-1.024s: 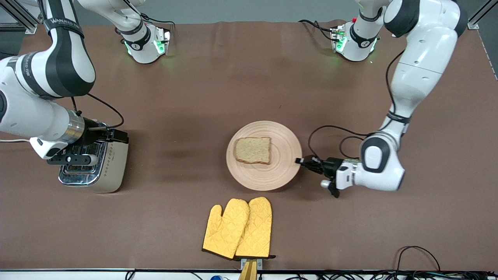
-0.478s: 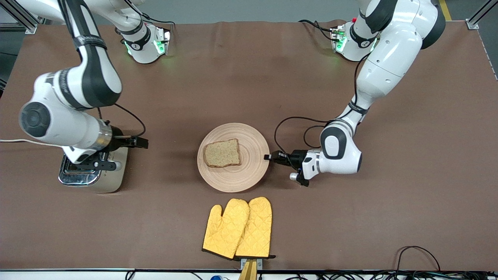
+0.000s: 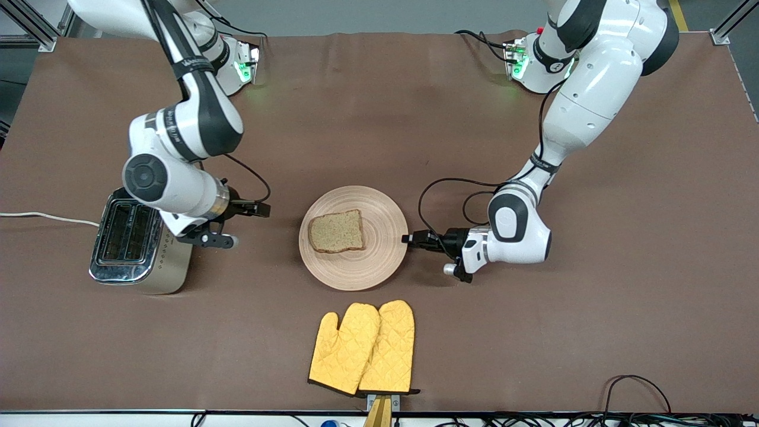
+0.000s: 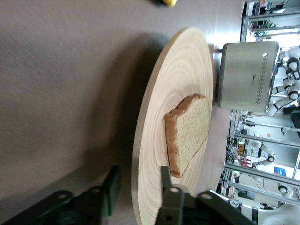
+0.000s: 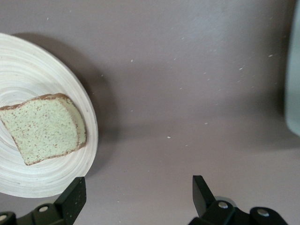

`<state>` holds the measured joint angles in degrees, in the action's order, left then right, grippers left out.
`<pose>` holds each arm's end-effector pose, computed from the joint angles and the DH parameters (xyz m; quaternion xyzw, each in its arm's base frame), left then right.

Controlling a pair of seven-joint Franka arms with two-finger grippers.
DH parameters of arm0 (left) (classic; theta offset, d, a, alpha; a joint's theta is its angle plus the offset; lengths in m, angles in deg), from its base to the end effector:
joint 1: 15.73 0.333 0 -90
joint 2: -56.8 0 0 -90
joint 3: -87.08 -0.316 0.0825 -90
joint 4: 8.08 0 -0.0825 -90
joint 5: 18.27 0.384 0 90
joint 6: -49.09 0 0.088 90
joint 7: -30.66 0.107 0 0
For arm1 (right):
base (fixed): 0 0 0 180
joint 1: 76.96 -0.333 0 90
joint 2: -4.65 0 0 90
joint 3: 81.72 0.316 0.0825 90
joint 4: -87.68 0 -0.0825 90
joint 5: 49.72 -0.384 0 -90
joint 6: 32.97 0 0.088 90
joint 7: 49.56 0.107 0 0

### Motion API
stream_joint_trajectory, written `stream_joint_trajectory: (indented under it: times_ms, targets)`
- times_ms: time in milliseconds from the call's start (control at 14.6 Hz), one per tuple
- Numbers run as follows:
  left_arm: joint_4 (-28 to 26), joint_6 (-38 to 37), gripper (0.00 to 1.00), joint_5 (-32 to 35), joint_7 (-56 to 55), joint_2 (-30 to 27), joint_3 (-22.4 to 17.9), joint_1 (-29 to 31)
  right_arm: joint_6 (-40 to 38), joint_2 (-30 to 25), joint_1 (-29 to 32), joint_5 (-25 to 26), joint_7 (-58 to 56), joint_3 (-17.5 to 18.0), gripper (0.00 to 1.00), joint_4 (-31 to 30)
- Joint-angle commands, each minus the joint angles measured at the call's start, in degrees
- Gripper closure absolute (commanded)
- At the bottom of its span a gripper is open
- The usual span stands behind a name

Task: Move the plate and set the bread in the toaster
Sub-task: 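Slide the plate toward the toaster with the left gripper while the right gripper approaches, then grasp the bread slice with the right gripper while the left gripper releases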

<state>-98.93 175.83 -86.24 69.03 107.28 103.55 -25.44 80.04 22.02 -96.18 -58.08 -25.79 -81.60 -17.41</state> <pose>0.6106 -0.3075 0.1352 0.8566 -0.0558 -0.0595 0.5096 0.5734 0.2111 0.3541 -0.9919 0.0723 0.1002 0.0301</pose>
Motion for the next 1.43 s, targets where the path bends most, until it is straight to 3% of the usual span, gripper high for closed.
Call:
stream_joint_trajectory:
  times_ms: [0, 410, 683, 956, 1365]
  targets:
    - [-3.62, -0.53, 0.00, 1.60, -2.50, -6.08, -1.00, 1.80, 3.95, -0.33, -3.97, -0.78, 2.51, -0.47, 0.00, -2.48]
    - [-0.46, -2.19, 0.00, 27.58, -21.21, -14.43, -1.53, 6.72, 14.33, 6.53, -7.85, -1.05, 6.30, -0.30, 0.00, -1.61]
    - [-0.37, -3.43, 0.00, 47.62, -37.62, -21.37, -1.53, 6.63, 14.69, 8.12, -9.34, -1.84, 6.30, -0.38, 0.32, -1.08]
    - [1.73, -13.95, 0.00, 64.50, -52.14, -28.32, -1.27, 6.37, 14.78, 10.57, -9.87, -1.93, 9.36, -0.30, 0.43, 1.29]
    - [7.96, -32.84, 0.00, 70.07, -53.14, -38.43, -1.62, 11.11, 16.53, 12.43, -11.46, -1.84, 11.75, -0.38, 0.49, 1.64]
